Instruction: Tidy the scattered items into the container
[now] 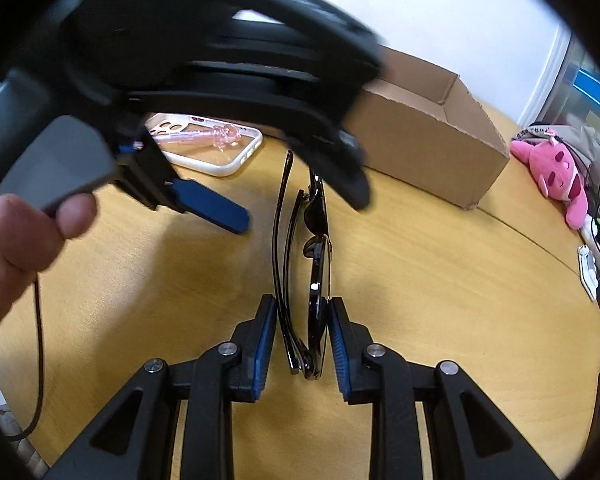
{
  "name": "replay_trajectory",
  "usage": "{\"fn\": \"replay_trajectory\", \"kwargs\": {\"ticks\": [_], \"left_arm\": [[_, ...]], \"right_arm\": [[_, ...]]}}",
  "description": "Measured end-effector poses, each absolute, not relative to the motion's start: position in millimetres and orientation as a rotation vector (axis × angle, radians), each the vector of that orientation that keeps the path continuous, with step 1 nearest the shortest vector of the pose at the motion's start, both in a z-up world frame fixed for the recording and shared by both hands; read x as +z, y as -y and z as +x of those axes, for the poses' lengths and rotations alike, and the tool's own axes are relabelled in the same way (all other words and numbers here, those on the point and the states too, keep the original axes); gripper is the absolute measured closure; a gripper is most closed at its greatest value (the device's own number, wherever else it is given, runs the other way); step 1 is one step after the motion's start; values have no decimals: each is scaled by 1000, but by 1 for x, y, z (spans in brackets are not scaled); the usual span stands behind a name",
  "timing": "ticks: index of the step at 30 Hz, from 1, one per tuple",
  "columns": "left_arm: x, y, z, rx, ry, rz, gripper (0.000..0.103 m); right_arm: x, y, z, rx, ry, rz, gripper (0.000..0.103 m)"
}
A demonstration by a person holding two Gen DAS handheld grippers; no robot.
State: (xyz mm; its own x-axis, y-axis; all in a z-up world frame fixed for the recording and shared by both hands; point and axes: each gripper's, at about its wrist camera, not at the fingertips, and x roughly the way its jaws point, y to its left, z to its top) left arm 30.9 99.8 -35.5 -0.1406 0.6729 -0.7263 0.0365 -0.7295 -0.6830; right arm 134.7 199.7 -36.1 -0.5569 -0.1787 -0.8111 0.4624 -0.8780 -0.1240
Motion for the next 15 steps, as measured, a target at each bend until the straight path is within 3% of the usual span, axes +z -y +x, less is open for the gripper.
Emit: {"fn": "replay_trajectory", "kwargs": {"ticks": [7,15], "left_arm": [[-39,-104,24,1913,785,-1725,58],[-25,-106,18,1934,733,-1703,61]], "right_arm": [[-31,-202,129,-2469,-488,1188,79],[-26,-203,122,-2494,-504,1154,80]]}}
